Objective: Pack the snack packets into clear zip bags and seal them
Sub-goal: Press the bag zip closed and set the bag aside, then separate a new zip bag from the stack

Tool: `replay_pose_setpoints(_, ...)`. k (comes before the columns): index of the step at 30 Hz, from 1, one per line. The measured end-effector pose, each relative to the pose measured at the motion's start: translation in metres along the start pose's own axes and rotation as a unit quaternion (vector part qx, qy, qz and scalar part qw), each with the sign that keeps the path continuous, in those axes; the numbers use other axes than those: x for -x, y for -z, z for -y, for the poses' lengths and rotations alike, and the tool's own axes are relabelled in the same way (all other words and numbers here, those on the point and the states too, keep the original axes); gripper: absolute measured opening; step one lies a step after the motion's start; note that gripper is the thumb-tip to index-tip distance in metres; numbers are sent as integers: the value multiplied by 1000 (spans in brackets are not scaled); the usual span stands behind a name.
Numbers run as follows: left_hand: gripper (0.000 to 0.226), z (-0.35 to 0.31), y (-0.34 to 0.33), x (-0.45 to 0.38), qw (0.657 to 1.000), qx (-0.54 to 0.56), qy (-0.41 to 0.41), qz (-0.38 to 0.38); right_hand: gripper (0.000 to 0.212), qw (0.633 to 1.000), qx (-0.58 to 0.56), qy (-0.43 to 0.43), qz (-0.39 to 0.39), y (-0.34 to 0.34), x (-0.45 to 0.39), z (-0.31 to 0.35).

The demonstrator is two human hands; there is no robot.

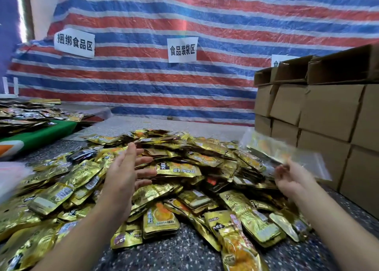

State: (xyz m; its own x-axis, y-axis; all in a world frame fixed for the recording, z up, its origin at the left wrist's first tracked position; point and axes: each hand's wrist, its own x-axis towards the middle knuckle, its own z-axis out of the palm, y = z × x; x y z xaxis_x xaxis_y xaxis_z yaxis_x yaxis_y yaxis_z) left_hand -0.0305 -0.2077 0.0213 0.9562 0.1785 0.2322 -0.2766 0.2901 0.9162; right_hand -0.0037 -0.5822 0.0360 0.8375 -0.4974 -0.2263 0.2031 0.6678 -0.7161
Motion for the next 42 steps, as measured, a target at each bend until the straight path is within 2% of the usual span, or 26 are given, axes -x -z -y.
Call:
replay_pose_setpoints(1,49,1,0,-1,1000,-2,2,-1,11,1000,18,-9,-2,6,-5,-7)
replay_pose_setpoints(2,46,2,1,-1,1000,-5,2,-2,32,999,30,-14,-11,12,-10,-12)
replay_pose_setpoints(3,44,3,1,-2,1000,-8,3,-1,44,999,33,-18,-11,16,-14,-15)
replay_pose_setpoints(11,38,7,0,-7,1000,-19,17,4,41,996,-67,-60,-1,7,-7,-4)
replay_pose_setpoints(17,35,9,-1,-5,999,-28,23,4,34,995,-46,-72,60,-7,22,-17)
replay_pose_setpoints(23,30,8,-2,-2,999,-41,22,8,22,978,93,-77,167,-39,57,-14)
replay_pose_setpoints(30,19,11,-2,-1,995,-99,16,14,42,939,271,16,213,-41,96,-51)
replay_pose_setpoints(33,26,13,-3,2,991,-131,-9,13,45,918,326,52,220,-30,104,-67)
replay_pose_setpoints(36,48,11,-6,6,986,-161,-28,10,48,899,367,94,220,-27,109,-77)
replay_pose_setpoints(39,69,10,-8,12,980,-184,-65,38,49,897,363,95,235,-28,114,-85)
replay_pose_setpoints(42,65,12,-12,15,958,-254,-115,59,53,883,381,100,256,-28,114,-89)
